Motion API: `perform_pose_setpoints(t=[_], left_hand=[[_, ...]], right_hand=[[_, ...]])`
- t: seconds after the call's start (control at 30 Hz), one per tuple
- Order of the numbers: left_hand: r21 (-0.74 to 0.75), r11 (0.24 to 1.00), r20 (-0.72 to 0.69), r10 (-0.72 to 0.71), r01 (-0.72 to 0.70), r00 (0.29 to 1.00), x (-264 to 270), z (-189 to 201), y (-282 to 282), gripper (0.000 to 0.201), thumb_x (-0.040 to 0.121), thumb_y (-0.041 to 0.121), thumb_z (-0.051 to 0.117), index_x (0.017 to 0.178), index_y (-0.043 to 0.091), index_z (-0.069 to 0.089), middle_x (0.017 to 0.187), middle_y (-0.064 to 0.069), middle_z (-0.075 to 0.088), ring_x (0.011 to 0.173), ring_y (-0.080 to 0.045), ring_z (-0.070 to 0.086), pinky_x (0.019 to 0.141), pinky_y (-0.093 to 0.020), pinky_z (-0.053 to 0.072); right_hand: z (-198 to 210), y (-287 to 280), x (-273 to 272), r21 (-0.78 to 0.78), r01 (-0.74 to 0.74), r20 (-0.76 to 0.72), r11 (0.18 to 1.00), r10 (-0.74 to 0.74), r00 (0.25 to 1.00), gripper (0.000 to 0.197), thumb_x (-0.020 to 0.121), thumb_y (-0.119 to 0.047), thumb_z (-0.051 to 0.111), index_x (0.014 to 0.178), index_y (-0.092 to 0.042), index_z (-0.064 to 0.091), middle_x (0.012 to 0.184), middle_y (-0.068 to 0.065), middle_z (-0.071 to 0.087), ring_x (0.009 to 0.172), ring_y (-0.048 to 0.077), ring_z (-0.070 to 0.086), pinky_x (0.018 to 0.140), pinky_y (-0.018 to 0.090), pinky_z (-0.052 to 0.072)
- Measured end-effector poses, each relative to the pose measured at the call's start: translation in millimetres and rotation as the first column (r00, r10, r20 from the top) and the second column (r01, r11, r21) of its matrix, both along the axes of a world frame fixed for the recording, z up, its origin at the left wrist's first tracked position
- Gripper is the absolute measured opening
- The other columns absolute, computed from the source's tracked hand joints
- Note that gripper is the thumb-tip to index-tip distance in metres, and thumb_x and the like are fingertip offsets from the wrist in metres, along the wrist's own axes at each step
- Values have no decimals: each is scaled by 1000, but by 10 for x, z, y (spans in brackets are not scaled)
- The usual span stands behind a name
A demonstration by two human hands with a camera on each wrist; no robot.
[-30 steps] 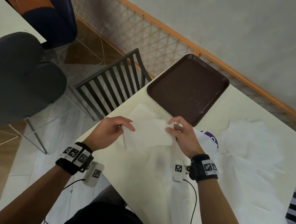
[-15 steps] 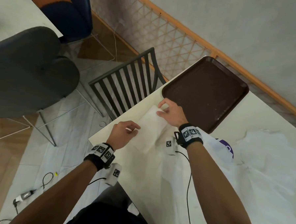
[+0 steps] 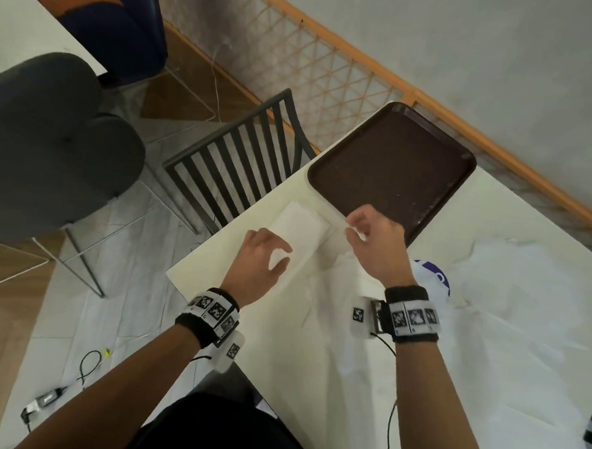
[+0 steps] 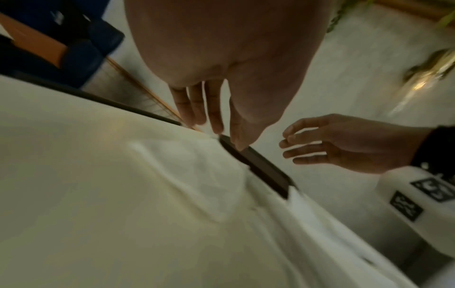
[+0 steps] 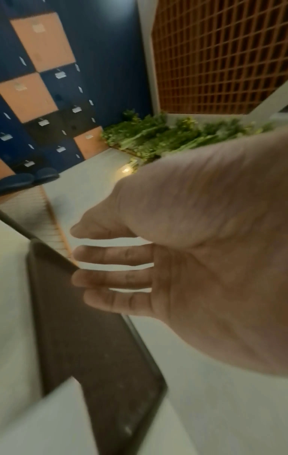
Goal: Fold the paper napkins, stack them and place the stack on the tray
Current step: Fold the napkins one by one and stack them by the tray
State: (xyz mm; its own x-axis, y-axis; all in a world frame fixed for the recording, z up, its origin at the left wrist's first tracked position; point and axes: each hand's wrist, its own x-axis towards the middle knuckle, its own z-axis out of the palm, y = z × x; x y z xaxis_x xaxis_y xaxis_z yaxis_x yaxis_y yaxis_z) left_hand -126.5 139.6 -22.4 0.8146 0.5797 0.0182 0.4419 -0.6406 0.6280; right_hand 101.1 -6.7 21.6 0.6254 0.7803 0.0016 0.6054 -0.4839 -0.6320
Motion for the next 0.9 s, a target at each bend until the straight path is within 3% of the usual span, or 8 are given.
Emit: perform_pose_setpoints(t=[0.13, 0.23, 0.33, 0.47, 0.67, 0.73, 0.8, 0.9], left_hand=[[-154, 962, 13, -225, 224, 974, 403, 97, -541, 20, 101, 29, 69, 120, 22, 70, 110, 8, 64, 105, -11, 56, 95, -31, 49], [-157, 940, -71, -316, 303, 946, 726, 71, -899, 31, 103, 37, 66, 129, 20, 65, 121, 5, 65, 115, -14, 56, 100, -36, 49], [-129, 944, -206, -325, 304, 923, 990, -38, -1174, 62, 99, 47, 68, 150, 17, 48, 144, -5, 52, 129, -26, 48, 106, -43, 48], [-145, 980, -285, -175, 138, 942, 1223, -143, -1417, 94, 91, 37, 81, 161, 9, 25, 149, -20, 35, 132, -38, 37, 115, -47, 40], [-413, 906, -4, -100, 90, 995, 1416, -204, -1416, 72, 95, 20, 77, 155, 39, 43, 133, -8, 64, 117, -24, 60, 103, -28, 46], [-467, 879, 91, -56, 92, 994, 1393, -169, -1385, 57, 98, 13, 72, 145, 43, 57, 106, 0, 73, 93, -10, 60, 87, -21, 47], [-441, 895, 129, -4, 61, 992, 1336, -89, -1330, 43, 100, 11, 68, 129, 42, 69, 68, 2, 54, 63, -10, 45, 68, -23, 46], [-447, 892, 187, 22, 65, 982, 1178, 34, -1234, 33, 103, 10, 64, 116, 38, 77, 54, 10, 44, 52, -11, 36, 56, -20, 36]], right_hand=[[4, -955, 115, -168, 60, -46, 984, -69, 997, 17, 96, -25, 81, 106, -24, 68, 97, -10, 76, 90, 13, 74, 82, 26, 58], [-157, -1488, 204, -385, 137, -61, 913, -174, 983, 40, 87, -48, 87, 115, -33, 63, 111, -12, 70, 105, 19, 70, 90, 35, 56], [-332, -1732, 186, -553, 141, 24, 821, -153, 988, 86, 75, -68, 87, 144, -34, 49, 138, -3, 57, 126, 27, 57, 107, 49, 51], [-459, -1797, 99, -492, 256, 85, 832, -247, 965, 103, 68, -57, 97, 151, -32, 42, 143, 11, 39, 129, 38, 46, 111, 51, 45], [-539, -1839, 12, -384, 369, -69, 847, -424, 903, 99, 62, -38, 104, 144, -34, 48, 139, 11, 28, 122, 32, 37, 120, 42, 37], [-525, -1898, 27, -316, 379, -167, 870, -444, 880, 86, 65, -26, 103, 135, -37, 55, 136, 9, 32, 117, 27, 40, 113, 36, 41], [-498, -1990, 45, -210, 408, -255, 889, -452, 855, 69, 68, -17, 100, 122, -41, 64, 131, 8, 48, 112, 27, 56, 104, 32, 51], [-367, -2097, 34, -40, 462, -432, 886, -433, 791, 54, 74, -6, 95, 107, -41, 72, 120, -4, 69, 108, 30, 73, 92, 39, 63]])
